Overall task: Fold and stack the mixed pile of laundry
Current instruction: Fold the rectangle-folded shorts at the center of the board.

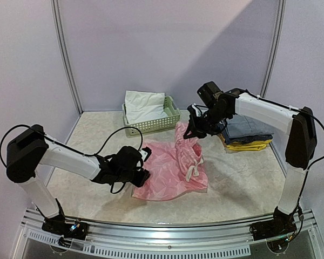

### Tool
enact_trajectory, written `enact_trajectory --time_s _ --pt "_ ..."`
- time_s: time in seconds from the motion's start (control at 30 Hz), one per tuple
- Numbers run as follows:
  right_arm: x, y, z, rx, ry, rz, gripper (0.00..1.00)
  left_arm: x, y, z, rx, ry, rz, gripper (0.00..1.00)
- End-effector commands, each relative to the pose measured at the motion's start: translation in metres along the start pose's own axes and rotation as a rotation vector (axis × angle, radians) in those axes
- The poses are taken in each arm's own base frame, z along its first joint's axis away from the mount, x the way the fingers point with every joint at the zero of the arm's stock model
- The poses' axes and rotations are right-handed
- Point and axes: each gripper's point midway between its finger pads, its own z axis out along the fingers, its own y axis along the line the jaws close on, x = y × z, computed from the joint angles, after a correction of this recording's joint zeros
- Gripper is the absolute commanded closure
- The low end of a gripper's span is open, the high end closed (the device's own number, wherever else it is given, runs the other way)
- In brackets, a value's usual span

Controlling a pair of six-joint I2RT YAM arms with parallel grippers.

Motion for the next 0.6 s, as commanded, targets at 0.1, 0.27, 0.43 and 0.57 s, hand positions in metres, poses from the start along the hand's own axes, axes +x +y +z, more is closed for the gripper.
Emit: enact_trajectory --time_s 0.1,0.27,0.43,0.57 --pt "-0.012 0.036 -0.003 -0.119 -0.037 -0.024 1.00 0.006 -0.001 0.015 0.015 0.019 -0.027 0.56" --pt "-0.007 0.055 0.022 -0.186 -0.009 -0.013 1.00 0.011 -0.002 0.021 0.017 0.033 -0.022 0.58" --pt "-0.005 0.062 0.055 -0.228 0.019 0.019 1.00 0.014 -0.002 0.024 0.013 0.041 -0.023 0.59" --pt "-0.006 0.061 0.074 -0.247 0.034 0.049 1.00 0.015 -0.001 0.022 0.015 0.040 -0.024 0.60"
